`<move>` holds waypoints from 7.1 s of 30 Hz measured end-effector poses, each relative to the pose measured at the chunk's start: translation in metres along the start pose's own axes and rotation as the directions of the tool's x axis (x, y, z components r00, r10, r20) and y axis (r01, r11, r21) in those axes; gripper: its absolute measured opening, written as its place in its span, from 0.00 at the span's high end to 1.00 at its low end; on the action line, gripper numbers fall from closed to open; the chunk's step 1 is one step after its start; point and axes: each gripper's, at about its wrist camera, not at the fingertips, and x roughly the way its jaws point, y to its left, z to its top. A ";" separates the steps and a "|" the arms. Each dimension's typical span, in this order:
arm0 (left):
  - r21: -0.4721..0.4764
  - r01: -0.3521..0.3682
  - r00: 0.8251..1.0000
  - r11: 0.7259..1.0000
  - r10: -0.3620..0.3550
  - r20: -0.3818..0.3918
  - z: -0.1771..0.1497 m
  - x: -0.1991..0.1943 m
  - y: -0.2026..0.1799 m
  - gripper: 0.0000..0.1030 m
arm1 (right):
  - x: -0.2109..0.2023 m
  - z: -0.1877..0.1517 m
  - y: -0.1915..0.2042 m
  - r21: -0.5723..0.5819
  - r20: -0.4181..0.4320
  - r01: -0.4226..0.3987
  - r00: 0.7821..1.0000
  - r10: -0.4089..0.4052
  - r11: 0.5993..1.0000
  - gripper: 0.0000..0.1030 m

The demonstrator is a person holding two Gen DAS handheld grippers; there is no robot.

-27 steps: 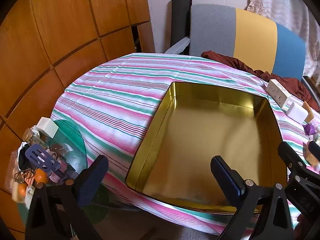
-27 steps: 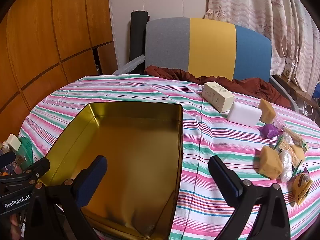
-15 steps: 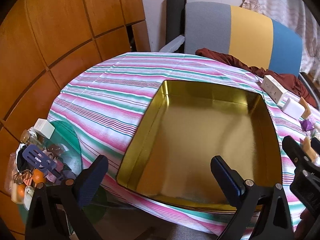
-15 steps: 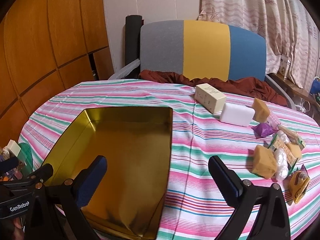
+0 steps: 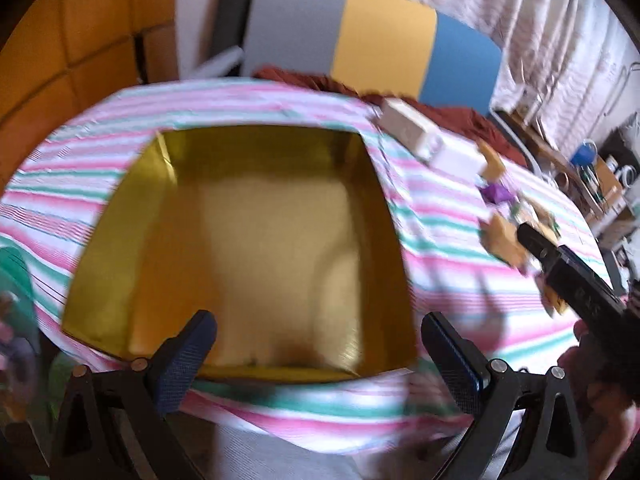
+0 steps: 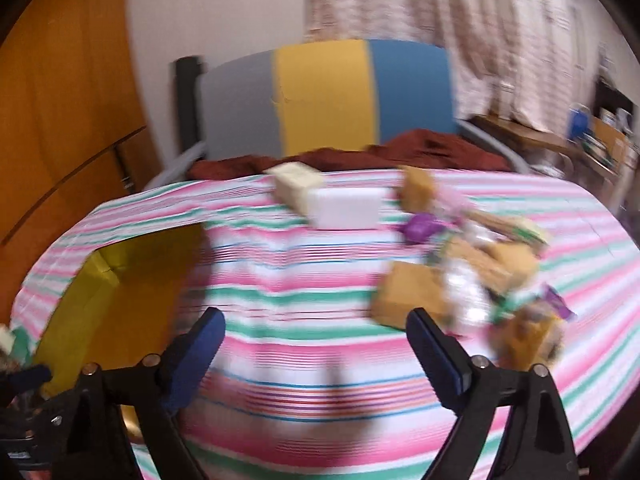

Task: Organize objects
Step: 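Reach both tools toward the pile of items beside the gold tray, then grasp the yellow sock bundle with the right tool while the left tool grasps a yellow sponge, then carry the sponge into the gold tray and release it with the left tool, then lower the sock bundle into the gold tray and open the right tool, then grasp the purple snack packet with the right tool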

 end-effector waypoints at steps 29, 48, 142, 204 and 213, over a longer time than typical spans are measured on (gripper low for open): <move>0.166 0.297 0.945 0.940 -0.265 -0.191 0.009 0.057 -0.132 0.00 | 0.037 -0.025 -0.165 0.198 0.081 0.160 0.981 -0.178 0.967 0.64; 0.360 0.312 0.950 0.879 -0.275 -0.151 0.063 0.156 -0.236 0.00 | 0.047 -0.038 -0.177 0.302 0.105 0.154 0.976 -0.193 0.941 0.64; -0.356 -0.143 0.937 0.923 0.242 0.251 0.006 -0.024 0.164 0.01 | 0.017 -0.048 0.164 -0.188 -0.211 -0.550 0.832 0.514 0.813 0.62; 0.083 0.189 0.980 0.978 -0.193 0.052 0.003 0.013 -0.068 0.00 | 0.062 -0.015 -0.236 0.557 -0.124 0.280 0.959 -0.255 0.781 0.48; 0.111 0.194 0.980 0.975 -0.197 0.014 0.002 0.025 -0.085 0.00 | 0.088 -0.007 -0.230 0.455 -0.129 0.318 0.948 -0.291 0.832 0.57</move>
